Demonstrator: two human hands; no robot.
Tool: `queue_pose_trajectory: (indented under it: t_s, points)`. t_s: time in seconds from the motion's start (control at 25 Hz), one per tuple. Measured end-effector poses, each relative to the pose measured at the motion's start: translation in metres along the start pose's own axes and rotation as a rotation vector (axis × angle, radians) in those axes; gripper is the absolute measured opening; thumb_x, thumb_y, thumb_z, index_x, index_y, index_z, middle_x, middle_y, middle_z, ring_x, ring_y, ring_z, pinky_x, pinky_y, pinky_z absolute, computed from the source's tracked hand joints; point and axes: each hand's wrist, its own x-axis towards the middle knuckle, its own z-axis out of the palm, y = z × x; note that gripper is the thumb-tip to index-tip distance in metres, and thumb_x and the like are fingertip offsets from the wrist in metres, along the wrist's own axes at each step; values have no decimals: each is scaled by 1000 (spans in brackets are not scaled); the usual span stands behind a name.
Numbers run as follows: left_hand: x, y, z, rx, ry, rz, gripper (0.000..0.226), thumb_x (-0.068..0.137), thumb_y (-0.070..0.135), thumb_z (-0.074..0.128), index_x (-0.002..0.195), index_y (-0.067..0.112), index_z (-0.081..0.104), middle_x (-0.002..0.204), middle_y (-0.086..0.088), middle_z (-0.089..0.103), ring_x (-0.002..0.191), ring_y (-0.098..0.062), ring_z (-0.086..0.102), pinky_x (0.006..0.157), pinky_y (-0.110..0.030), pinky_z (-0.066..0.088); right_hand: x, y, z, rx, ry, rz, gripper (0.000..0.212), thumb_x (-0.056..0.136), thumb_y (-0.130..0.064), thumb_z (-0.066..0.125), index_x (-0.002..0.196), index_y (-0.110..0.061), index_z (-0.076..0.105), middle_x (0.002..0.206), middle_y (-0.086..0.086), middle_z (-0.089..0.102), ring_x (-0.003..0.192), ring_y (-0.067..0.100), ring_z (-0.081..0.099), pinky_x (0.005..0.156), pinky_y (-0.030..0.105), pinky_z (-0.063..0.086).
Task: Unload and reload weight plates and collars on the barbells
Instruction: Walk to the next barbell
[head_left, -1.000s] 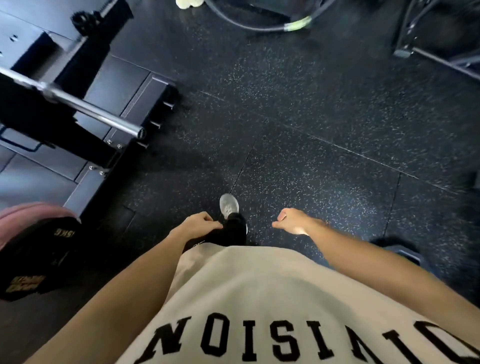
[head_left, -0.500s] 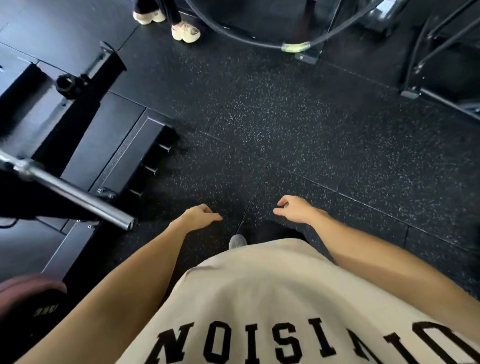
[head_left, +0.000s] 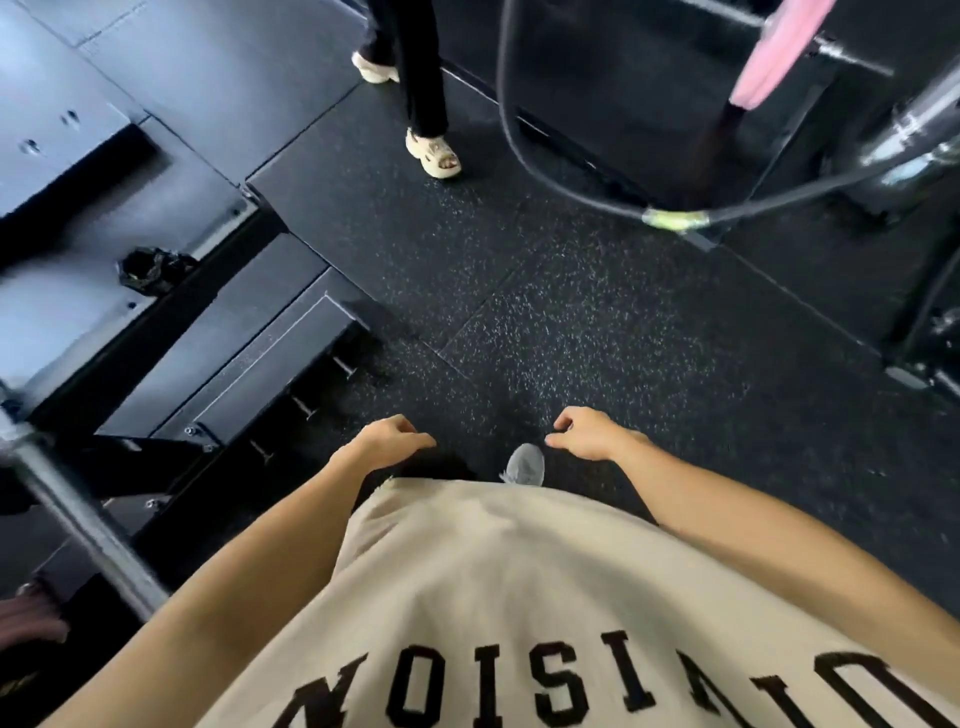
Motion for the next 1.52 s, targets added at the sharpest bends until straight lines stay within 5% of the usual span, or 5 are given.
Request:
queue_pose_trajectory:
  t_s: [0.36, 0.64, 0.76, 0.92, 1.52]
  points:
    - [129, 54, -158, -205, 46, -132, 47, 74, 59, 66, 108, 27, 61, 113, -1, 63, 100, -22, 57, 90, -34, 47, 165, -164, -166, -244, -94, -90, 39, 90, -46, 63, 121, -23, 57, 125, 2, 59, 113, 22, 55, 102, 45, 43]
    - [228, 76, -369, -238, 127, -100, 42, 82, 56, 65, 107, 23, 58, 121, -4, 62, 101, -23, 55, 81, -30, 42, 273, -368, -270, -260, -55, -168, 37, 86, -48, 65, 116, -26, 58, 118, 0, 58, 111, 23, 56, 102, 46, 44]
    - [266, 77, -437, -315, 107, -111, 51, 85, 53, 63, 123, 19, 57, 129, -2, 59, 113, -24, 55, 96, -35, 41, 311, -441, -304, -278, -70, -211, 31, 86, -48, 66, 108, -28, 56, 113, -2, 57, 109, 22, 56, 100, 44, 45]
    - [327, 72, -511, -387, 90, -198, 59, 84, 53, 64, 131, 18, 54, 132, -5, 57, 117, -25, 53, 88, -30, 41, 383, -531, -345, -365, -102, -208, 33, 85, -44, 68, 109, -24, 59, 117, 4, 63, 109, 23, 57, 100, 40, 44]
    - [556, 73, -916, -668, 199, -353, 46, 73, 59, 67, 105, 29, 58, 110, 2, 60, 96, -18, 55, 77, -31, 41, 651, -992, -538, -474, -240, -328, 41, 92, -40, 62, 126, -18, 55, 130, 5, 57, 104, 19, 53, 91, 35, 42]
